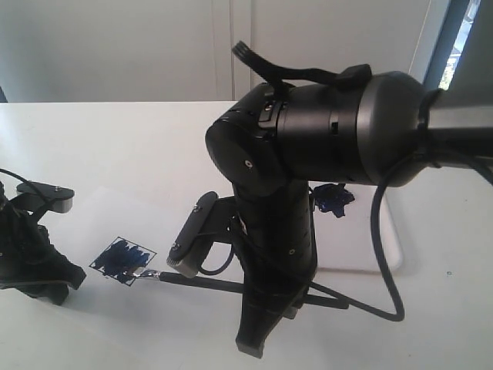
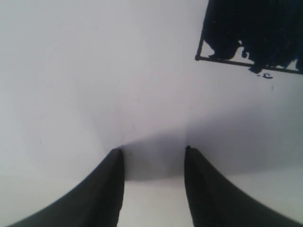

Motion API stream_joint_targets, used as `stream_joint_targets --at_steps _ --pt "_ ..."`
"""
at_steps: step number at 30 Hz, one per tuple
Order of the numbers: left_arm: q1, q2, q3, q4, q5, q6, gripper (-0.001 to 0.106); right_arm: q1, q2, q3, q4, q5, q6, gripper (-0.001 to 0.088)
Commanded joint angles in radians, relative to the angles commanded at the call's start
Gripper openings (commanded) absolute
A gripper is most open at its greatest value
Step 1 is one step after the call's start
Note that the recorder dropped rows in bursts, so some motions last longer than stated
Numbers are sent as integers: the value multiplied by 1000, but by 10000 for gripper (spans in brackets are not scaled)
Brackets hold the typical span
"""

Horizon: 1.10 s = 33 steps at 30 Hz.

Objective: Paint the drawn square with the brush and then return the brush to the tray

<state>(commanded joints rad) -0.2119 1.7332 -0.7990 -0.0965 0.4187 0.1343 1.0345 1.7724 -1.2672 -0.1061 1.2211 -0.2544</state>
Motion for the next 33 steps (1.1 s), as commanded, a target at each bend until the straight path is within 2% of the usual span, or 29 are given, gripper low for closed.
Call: stream_joint_targets --at_steps 33 --pt "0 0 0 0 0 0 468 0 35 0 10 0 5 0"
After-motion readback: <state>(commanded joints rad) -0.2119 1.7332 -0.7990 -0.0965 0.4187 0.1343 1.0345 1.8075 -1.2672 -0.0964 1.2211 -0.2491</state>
